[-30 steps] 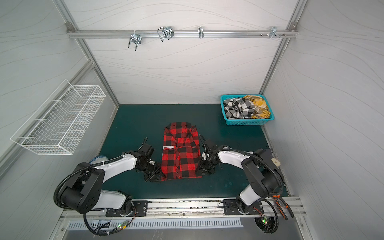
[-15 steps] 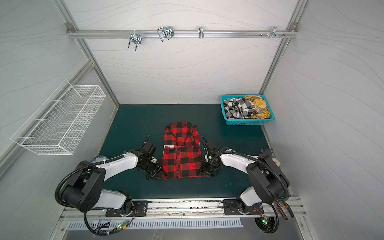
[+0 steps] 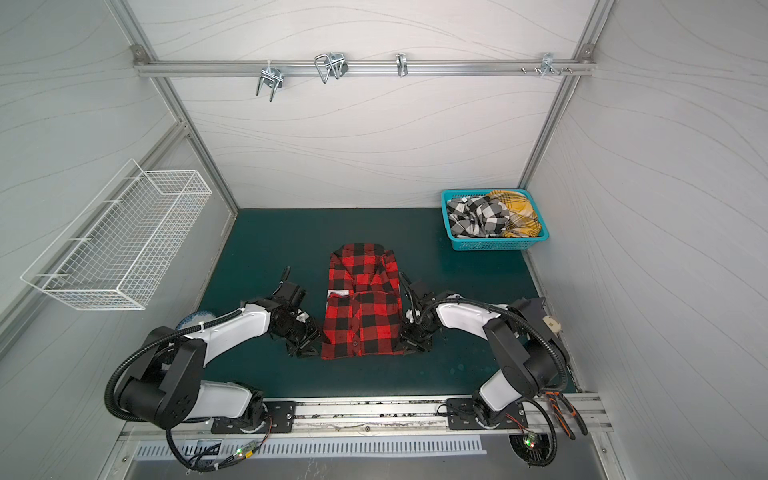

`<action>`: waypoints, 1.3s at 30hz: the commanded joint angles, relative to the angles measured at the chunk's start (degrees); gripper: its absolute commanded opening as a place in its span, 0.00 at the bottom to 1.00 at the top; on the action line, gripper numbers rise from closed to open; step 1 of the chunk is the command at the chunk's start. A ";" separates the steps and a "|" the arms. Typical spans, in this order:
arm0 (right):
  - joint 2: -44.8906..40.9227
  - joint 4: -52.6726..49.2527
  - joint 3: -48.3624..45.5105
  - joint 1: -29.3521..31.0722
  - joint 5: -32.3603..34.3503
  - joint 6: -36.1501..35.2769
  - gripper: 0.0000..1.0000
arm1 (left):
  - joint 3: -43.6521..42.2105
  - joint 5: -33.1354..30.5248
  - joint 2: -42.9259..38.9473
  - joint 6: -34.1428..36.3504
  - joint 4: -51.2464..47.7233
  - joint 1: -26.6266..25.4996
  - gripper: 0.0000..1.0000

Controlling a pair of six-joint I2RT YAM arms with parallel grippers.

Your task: Fold and stack the long sleeve shirts

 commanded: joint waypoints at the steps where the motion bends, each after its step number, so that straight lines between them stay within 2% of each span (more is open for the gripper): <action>1: 1.73 0.42 -1.06 0.19 2.57 0.12 0.36 | -0.76 -0.06 1.85 0.66 1.91 -0.37 0.46; 6: 2.54 1.15 -1.08 0.23 2.24 0.16 0.36 | -3.72 0.44 -0.55 -0.16 2.18 -0.54 0.41; 11: 2.74 1.25 -1.14 0.13 2.21 0.11 0.36 | -3.16 0.63 1.23 -0.03 2.39 -1.42 0.35; 20: -2.30 1.08 -2.65 -0.95 3.78 0.54 0.40 | -1.11 -0.18 3.09 1.02 2.00 -1.43 0.00; 29: 2.98 1.21 0.33 -0.86 4.23 -1.20 0.36 | -0.49 0.10 5.20 1.38 2.44 -1.34 0.00; 33: 3.58 1.69 0.67 -0.88 3.93 -1.62 0.20 | 0.07 -0.48 5.35 2.10 2.08 -1.25 0.00; 35: 2.98 1.56 0.69 -0.90 4.07 -1.95 0.17 | 0.27 -0.68 5.33 2.34 1.74 -1.01 0.00; 37: 1.98 0.97 0.87 -0.94 4.27 -2.23 0.29 | 0.38 -0.75 5.35 2.56 1.56 -0.89 0.00; 39: 0.38 -0.51 0.74 -0.87 5.34 -2.05 0.45 | 0.46 -0.73 5.33 2.75 1.38 -0.81 0.00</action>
